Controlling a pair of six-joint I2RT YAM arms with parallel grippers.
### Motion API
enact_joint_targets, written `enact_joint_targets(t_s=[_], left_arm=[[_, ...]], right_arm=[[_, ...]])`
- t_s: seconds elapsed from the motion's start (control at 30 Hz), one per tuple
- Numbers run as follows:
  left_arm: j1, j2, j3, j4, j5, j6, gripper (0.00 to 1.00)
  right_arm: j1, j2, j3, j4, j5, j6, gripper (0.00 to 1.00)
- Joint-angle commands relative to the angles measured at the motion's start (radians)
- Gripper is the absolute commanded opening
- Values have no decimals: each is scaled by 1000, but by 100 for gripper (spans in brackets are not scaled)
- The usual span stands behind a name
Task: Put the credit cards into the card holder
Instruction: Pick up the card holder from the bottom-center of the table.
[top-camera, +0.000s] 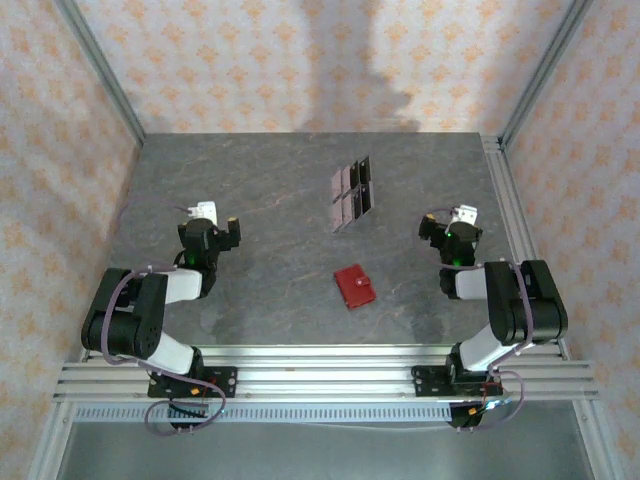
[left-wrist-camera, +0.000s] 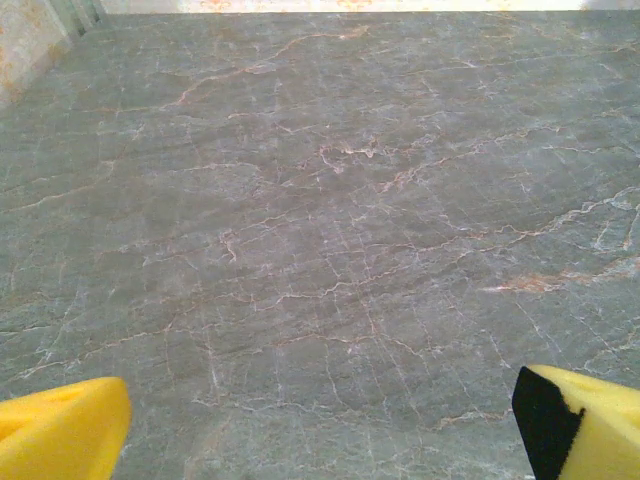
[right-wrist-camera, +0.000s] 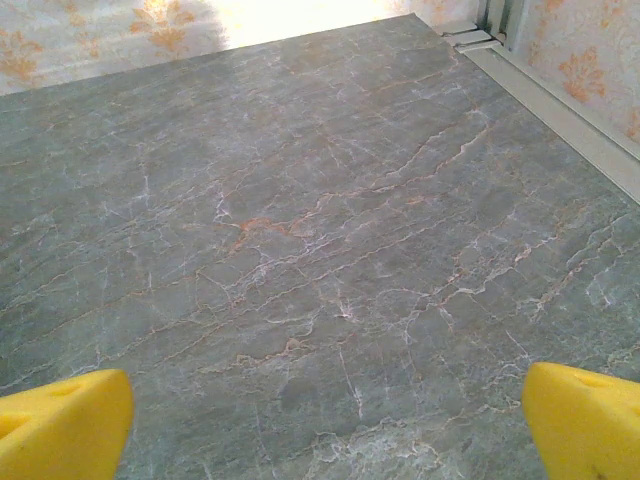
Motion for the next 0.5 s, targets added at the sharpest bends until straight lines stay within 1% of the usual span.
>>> enact_joint_targets(t_s=[0.0,0.2,0.3,0.47], left_arm=[[9,-3,14,4,11,14,100],[8,-2,15,2,11,13,100],[9,-1,18,-3,9,13,100],[8,0,18,-3,10,12,100]], right_arm=[[0,-6,3,15,-17,-9,99],[0,-6,4,16,-18,-9,99],[0,-5,7,10,21,7,99],[-4,-2,14,1,20,12,99]])
